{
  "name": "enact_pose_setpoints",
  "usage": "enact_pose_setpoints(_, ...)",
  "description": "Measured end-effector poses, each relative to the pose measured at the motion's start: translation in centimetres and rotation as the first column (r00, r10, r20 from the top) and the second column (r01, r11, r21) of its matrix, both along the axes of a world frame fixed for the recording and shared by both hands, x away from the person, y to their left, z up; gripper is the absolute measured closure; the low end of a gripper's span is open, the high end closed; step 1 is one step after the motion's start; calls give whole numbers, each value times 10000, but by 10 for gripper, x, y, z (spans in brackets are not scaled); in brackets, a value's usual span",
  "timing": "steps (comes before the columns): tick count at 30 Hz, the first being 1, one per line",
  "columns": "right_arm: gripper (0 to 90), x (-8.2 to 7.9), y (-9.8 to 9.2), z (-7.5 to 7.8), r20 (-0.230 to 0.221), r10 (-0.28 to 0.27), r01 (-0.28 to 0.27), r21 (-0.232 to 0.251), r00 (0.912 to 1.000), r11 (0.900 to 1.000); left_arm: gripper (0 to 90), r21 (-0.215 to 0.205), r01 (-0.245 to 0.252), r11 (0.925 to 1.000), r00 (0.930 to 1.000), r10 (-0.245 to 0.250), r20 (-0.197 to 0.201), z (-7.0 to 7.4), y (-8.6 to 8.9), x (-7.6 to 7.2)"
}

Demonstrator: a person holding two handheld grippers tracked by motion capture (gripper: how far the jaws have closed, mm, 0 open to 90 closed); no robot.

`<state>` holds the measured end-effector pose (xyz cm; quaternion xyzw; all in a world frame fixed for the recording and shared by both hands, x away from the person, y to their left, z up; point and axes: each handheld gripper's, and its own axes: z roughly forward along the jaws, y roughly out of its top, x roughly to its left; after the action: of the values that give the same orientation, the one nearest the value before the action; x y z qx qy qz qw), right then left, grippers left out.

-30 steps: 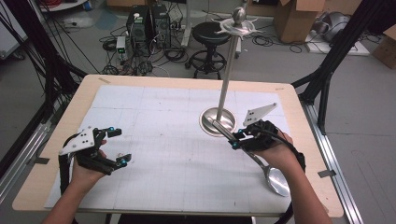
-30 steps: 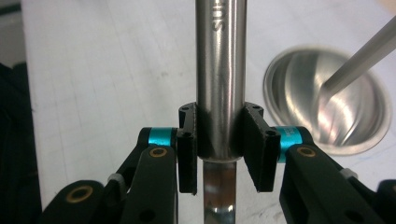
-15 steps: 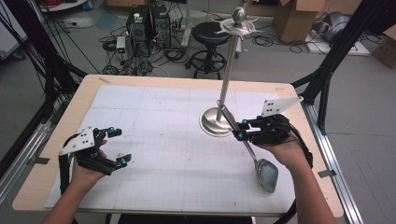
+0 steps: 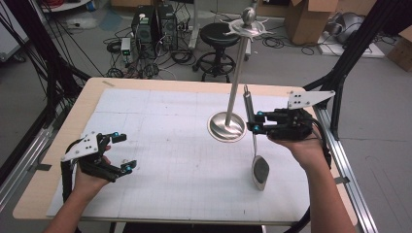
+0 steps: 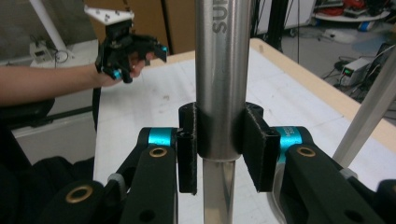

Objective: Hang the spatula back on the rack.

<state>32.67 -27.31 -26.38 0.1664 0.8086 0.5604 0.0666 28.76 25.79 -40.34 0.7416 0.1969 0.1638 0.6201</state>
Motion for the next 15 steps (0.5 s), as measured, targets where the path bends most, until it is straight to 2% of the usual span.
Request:
enact_pose_setpoints(7,692,6,-9,19,323,-249,240,284,9992,9993,21,0,15,10000,10000,-15,19,0,0,0)
enact_pose_setpoints(15,692,15,-20,30,288,-629,615,463,9976,9970,21,1,9,10000,10000,-9,25,0,0,0)
